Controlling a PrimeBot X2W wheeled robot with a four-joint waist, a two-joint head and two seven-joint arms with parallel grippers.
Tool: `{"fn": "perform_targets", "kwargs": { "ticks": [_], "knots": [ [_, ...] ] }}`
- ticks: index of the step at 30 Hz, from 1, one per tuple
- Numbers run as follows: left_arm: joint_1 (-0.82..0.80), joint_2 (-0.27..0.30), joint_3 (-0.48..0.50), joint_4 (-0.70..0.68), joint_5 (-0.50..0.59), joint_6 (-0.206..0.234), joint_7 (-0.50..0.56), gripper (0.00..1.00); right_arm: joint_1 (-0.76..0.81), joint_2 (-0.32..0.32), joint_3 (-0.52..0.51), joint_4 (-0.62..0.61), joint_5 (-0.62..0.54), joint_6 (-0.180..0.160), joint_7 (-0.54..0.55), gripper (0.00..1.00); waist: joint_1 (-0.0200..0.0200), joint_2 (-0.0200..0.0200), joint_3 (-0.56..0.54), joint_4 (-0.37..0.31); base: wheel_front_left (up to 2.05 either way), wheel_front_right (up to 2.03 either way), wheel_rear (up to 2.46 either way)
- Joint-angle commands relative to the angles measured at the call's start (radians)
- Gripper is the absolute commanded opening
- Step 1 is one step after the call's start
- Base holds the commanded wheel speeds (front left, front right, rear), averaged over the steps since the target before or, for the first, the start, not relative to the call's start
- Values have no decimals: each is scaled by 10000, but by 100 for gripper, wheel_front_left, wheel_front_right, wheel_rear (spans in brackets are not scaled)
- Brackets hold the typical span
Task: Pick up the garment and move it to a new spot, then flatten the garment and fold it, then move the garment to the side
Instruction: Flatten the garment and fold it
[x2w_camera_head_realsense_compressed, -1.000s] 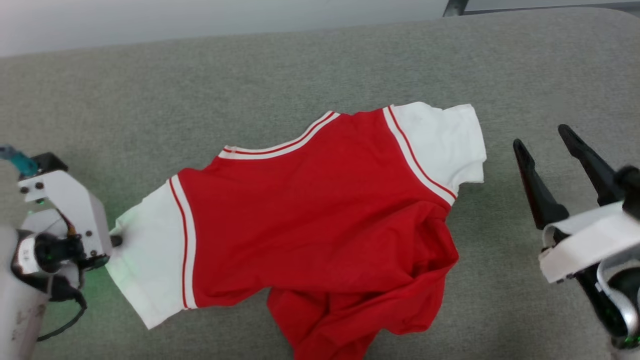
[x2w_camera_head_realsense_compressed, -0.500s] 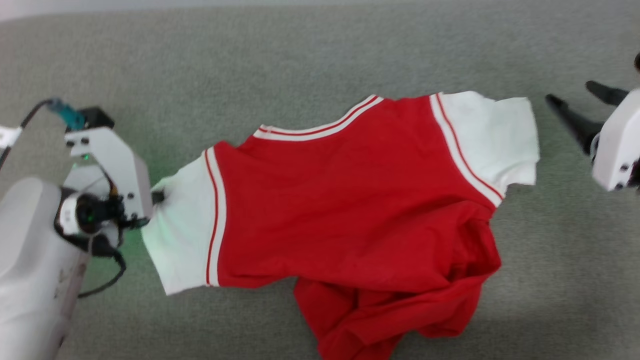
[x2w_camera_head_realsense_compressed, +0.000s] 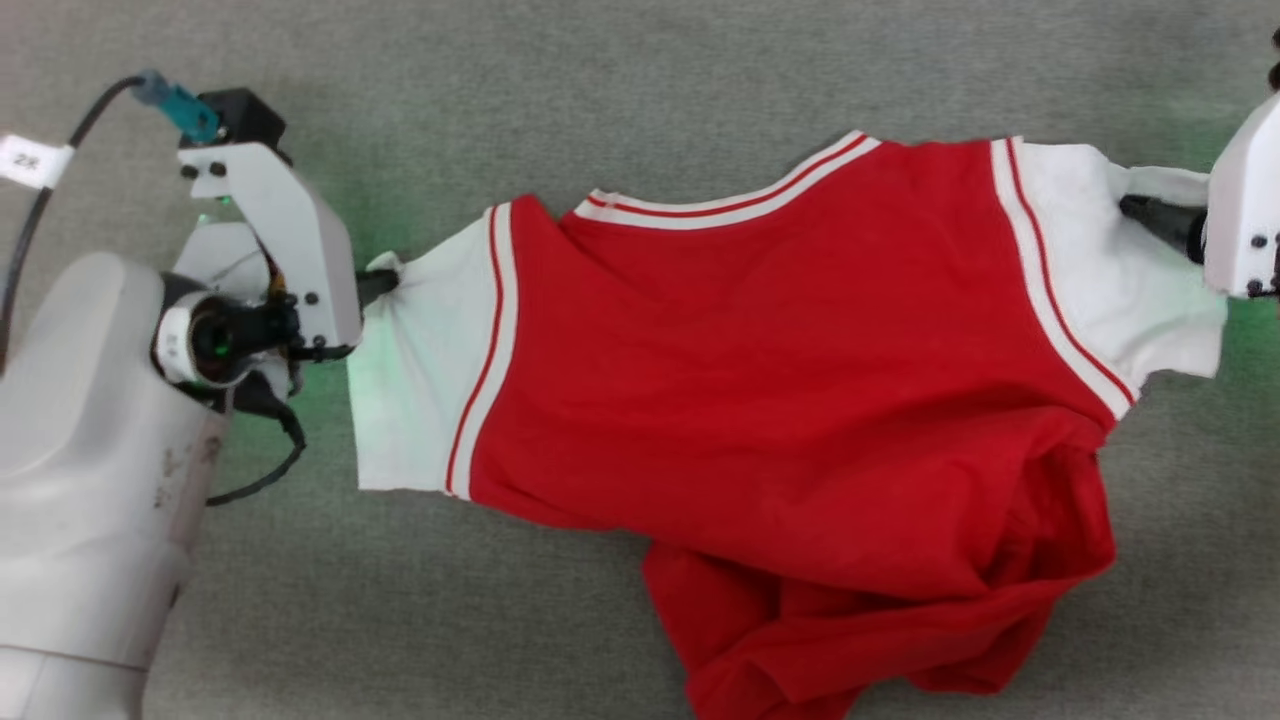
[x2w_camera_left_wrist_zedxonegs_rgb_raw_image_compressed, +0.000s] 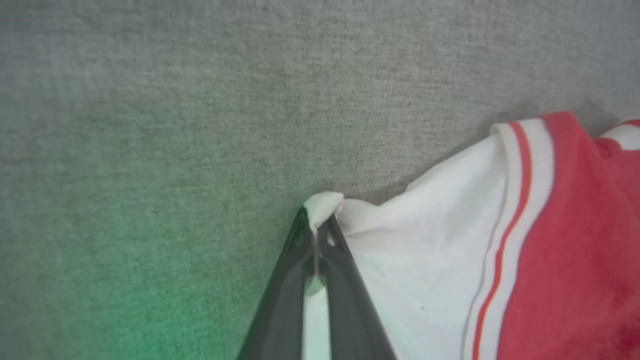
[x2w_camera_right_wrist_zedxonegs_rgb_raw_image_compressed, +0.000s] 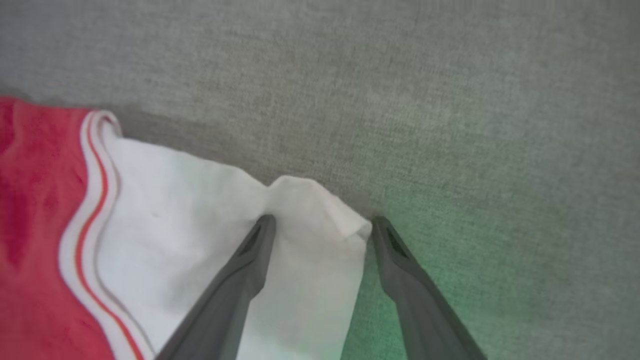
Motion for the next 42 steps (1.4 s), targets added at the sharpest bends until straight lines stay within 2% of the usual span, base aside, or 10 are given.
{"fn": "perform_targets", "kwargs": {
  "ticks": [1,3,4,5,7,14,21,27,34,42],
  "knots": [
    [536,-275,-342,603,167,83,-63,0,197,264,127,253,35,-12,115,100,0,0,180,188,0,0,0],
    [454,-329,-381,786,194,31,-121,0,157,440,320,733,-68,-2,381,100,0,0,182,225,0,0,0],
    [411,-348,-395,877,203,-3,-137,0,142,508,405,933,-85,-2,517,33,0,0,173,241,0,0,0],
    [365,-369,-409,959,219,-38,-160,0,141,565,506,1092,-46,-2,719,0,0,0,158,251,0,0,0],
    [309,-369,-424,1143,239,-54,-219,0,128,559,683,1361,-28,-1,1113,0,0,0,92,246,0,0,0],
    [176,-187,-541,1718,406,-78,-175,0,-579,681,131,2031,33,-4,1516,0,0,0,-563,109,0,0,0],
    [-870,-210,-764,1880,607,-170,83,0,-1671,1098,-379,2444,-420,-4,881,0,0,0,-1987,6,0,0,0],
    [-2008,-315,-804,2038,903,-230,-257,0,-2393,1587,-256,2558,-953,-5,-766,0,0,0,-3359,-116,0,0,0],
    [-3507,-424,-748,2492,1391,-64,-1484,0,-3250,2111,93,2999,-1316,-5,-2890,0,0,0,-4535,-285,0,0,0],
    [-4789,-694,-365,3244,1435,69,-2979,0,-4325,2653,277,3601,-1100,-5,-5386,0,0,0,-5012,-340,0,0,0]
  ]
}}
